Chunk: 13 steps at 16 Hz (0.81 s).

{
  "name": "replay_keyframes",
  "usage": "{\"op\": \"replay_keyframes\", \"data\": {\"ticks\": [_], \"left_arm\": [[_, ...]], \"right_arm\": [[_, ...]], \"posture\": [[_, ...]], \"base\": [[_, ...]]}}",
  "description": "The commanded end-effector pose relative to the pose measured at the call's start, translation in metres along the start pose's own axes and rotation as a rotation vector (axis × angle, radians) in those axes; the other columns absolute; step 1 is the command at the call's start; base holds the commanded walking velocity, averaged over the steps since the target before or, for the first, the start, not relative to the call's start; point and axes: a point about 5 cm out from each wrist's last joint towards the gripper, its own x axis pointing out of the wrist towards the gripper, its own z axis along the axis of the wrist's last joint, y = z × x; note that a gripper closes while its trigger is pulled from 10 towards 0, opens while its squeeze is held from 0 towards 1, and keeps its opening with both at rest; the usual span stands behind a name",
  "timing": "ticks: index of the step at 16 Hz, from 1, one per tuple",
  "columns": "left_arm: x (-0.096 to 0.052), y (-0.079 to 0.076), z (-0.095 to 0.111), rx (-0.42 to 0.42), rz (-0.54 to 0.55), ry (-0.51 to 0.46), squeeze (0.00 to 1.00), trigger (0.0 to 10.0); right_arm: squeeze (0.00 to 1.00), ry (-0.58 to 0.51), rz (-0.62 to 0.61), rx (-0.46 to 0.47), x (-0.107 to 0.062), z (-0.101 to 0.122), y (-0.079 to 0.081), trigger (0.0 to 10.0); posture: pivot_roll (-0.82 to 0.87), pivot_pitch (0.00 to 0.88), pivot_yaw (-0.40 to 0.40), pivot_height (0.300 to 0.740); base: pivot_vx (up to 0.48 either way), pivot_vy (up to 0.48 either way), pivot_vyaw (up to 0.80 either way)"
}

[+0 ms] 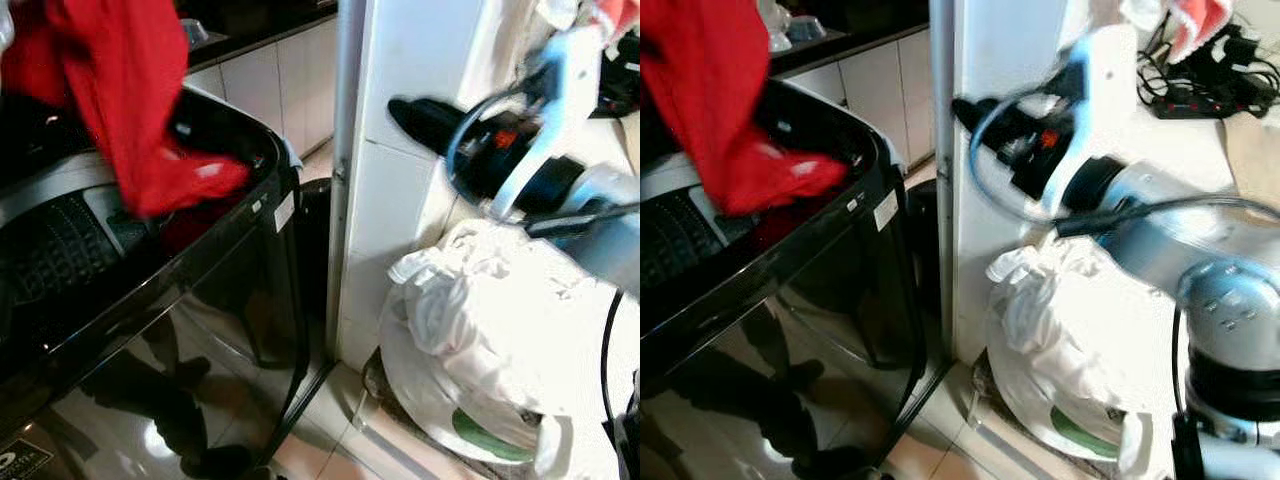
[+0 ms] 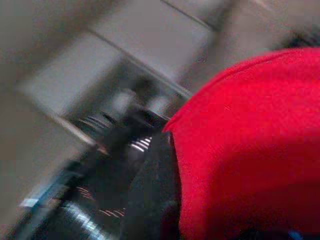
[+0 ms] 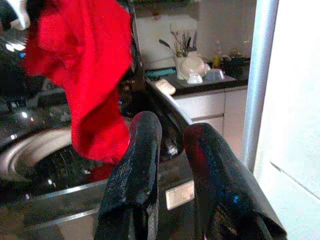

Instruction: Clothes washing

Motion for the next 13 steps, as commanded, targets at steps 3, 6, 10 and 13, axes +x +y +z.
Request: {"op": "replay_keyframes", "data": {"ticks": [3, 6, 10, 13], "left_arm": [[-0.009, -0.035, -0.026, -0.07, -0.412, 0.163, 1.0, 10.0], [-0.018, -0.033, -0.041, -0.01, -0.557, 0.256, 1.0, 10.0], [-0.049, -0.021, -0.065, 0.031, -0.819, 0.357, 1.0, 10.0], [-0.069, -0.024, -0.072, 0.046, -0.985, 0.384, 1.0, 10.0]], "right_arm": [[0.0, 0.084, 0.036, -0.074, -0.003, -0.013, 0.009, 10.0], [0.0, 0.104, 0.056, -0.078, -0.003, -0.017, 0.011, 10.0], [0.0, 0.151, 0.086, -0.099, -0.004, -0.025, 0.012, 10.0], [0.0, 0.192, 0.079, -0.117, -0.005, -0.031, 0.009, 10.0]], "posture": [[-0.09, 0.0, 0.085, 0.74], [-0.08, 0.0, 0.079, 0.74], [-0.07, 0.0, 0.065, 0.74], [-0.06, 0.0, 0.061, 0.74]], "base": [[0.0, 0.0, 0.0], [0.0, 0.0, 0.0], [0.0, 0.0, 0.0], [0.0, 0.0, 0.0]]}}
